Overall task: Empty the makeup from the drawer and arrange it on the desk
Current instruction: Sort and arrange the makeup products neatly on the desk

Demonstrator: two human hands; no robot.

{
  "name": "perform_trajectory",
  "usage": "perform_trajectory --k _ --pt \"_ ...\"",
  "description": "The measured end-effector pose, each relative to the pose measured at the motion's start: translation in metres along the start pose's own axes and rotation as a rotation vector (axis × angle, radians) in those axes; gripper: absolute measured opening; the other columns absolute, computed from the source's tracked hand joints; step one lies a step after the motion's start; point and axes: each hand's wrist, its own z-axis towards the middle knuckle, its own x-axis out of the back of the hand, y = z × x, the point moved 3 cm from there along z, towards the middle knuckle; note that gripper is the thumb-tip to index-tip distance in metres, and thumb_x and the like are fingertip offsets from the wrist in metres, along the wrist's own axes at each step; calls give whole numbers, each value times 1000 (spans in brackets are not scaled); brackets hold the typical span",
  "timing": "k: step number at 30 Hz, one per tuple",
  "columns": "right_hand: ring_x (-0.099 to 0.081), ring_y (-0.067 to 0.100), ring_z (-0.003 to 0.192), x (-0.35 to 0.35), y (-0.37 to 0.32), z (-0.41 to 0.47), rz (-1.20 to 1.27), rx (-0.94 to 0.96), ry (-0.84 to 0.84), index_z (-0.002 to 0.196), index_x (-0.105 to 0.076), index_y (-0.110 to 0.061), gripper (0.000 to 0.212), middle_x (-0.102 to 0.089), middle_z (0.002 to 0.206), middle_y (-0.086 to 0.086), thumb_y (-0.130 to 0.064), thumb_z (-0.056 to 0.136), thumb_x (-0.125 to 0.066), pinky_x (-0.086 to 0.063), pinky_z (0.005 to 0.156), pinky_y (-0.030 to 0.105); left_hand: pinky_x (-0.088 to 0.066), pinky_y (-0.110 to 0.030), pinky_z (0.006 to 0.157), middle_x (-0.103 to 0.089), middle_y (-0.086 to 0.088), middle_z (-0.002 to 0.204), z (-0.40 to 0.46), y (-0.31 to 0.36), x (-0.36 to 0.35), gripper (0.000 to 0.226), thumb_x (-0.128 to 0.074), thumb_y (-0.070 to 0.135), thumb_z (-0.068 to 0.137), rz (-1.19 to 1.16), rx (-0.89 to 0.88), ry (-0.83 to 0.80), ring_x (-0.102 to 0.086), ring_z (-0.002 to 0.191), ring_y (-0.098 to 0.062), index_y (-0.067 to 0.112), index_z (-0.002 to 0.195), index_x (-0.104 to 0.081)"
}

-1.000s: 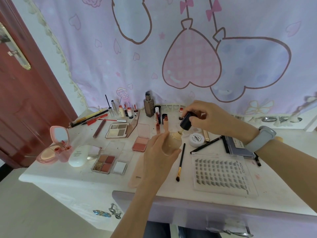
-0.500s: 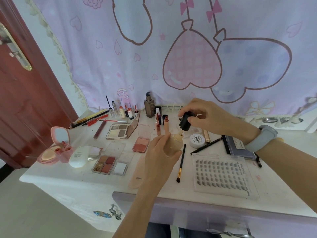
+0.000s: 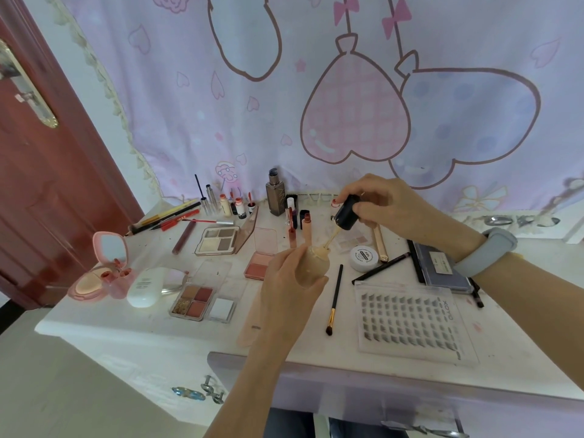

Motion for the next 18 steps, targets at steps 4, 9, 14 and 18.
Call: perform_trajectory --k 4,9,14,18 --pt "-47 6 51 9 0 1 123 -29 53 85 -63 -22 34 -55 86 0 7 87 -45 -45 58 18 -29 -2 81 -51 4 121 2 -3 6 62 -77 24 72 38 -4 39 -38 100 0 19 129 -51" --pt "-47 8 50 11 7 4 202 -61 95 87 -63 -18 33 -54 78 4 7 89 -43 -44 55 16 -30 -10 87 -52 4 123 4 -5 9 62 -77 24 73 31 10 55 -41 101 -1 18 129 -51" --pt "-48 18 59 12 19 6 257 -76 131 88 -65 -18 32 -56 87 8 6 89 -44 -45 56 18 -32 -13 87 -52 5 122 3 -7 14 60 -76 23 73 -30 28 52 -43 104 -3 19 127 -51" --pt "-49 20 63 7 28 6 360 -116 121 89 -66 -16 31 -58 90 8 5 90 -43 -45 56 19 -34 -15 87 -53 5 121 3 -6 14 60 -77 23 73 -44 32 42 -45 103 -4 19 126 -51"
